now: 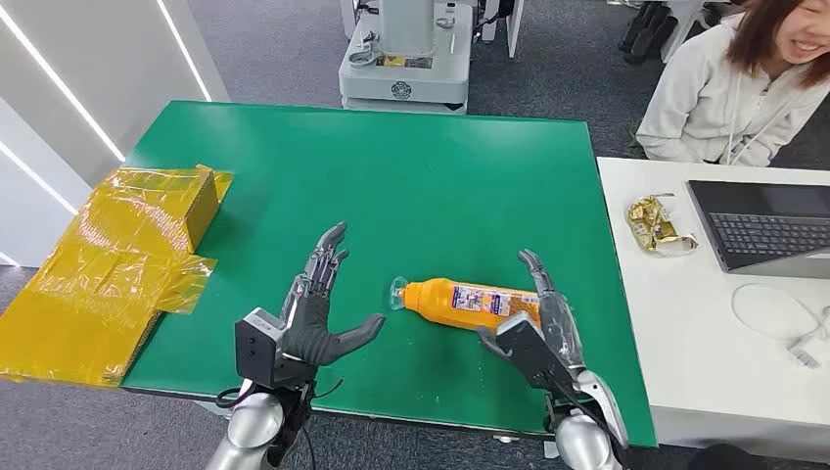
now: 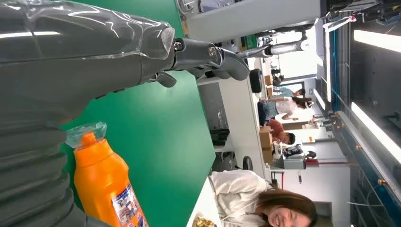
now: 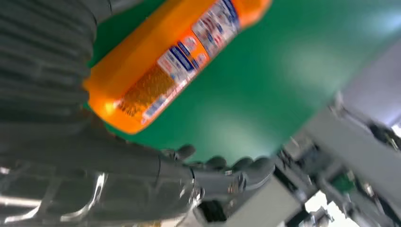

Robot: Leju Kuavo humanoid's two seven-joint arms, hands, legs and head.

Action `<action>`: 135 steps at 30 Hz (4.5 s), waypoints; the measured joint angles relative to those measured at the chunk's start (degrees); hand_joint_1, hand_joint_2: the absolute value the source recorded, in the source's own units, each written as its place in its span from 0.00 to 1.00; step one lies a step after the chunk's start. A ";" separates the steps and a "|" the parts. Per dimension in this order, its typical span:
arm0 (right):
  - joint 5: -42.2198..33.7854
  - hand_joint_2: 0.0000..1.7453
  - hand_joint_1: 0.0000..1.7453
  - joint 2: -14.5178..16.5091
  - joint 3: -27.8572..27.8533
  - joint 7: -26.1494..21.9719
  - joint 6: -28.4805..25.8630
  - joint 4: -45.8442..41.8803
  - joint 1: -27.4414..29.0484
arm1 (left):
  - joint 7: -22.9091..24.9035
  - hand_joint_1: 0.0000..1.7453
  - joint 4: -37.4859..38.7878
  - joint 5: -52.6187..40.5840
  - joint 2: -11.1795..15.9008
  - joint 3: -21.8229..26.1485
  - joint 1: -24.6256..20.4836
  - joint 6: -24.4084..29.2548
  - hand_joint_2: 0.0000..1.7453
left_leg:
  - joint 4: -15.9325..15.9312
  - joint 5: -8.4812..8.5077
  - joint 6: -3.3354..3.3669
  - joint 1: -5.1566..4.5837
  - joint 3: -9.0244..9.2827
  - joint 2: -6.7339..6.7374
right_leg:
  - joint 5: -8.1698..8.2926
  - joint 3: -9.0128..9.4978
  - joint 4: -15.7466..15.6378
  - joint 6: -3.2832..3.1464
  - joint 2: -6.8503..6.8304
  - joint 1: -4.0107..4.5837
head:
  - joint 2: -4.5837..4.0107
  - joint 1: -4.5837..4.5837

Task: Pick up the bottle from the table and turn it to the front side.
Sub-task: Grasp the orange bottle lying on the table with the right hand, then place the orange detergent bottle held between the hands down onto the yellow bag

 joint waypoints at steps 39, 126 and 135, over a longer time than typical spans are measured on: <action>-6.22 1.00 1.00 -11.98 31.37 -1.56 21.33 40.08 -35.14 | -0.26 0.00 4.10 13.57 3.83 1.64 0.74 -6.87 1.00 | 0.05 -0.02 0.02 0.00 0.00 -0.04 | -0.02 0.02 0.00 0.02 -0.01 0.00 | 0.00 0.00; -29.23 1.00 1.00 0.98 16.31 -19.11 -5.36 20.65 -15.23 | 10.34 1.00 19.63 32.74 4.49 -6.28 -28.22 -16.28 1.00 | 0.07 0.04 -0.04 0.01 -0.05 -0.06 | 0.02 -0.07 0.02 -0.04 -0.01 0.01 | 0.00 0.00; -30.85 1.00 0.84 0.18 17.32 -19.22 -6.00 20.72 -14.94 | 11.98 1.00 21.62 37.98 4.47 -7.26 -28.83 -17.14 1.00 | 0.07 0.04 -0.04 0.01 -0.05 -0.05 | 0.02 -0.07 0.02 -0.04 0.00 0.01 | 0.00 0.01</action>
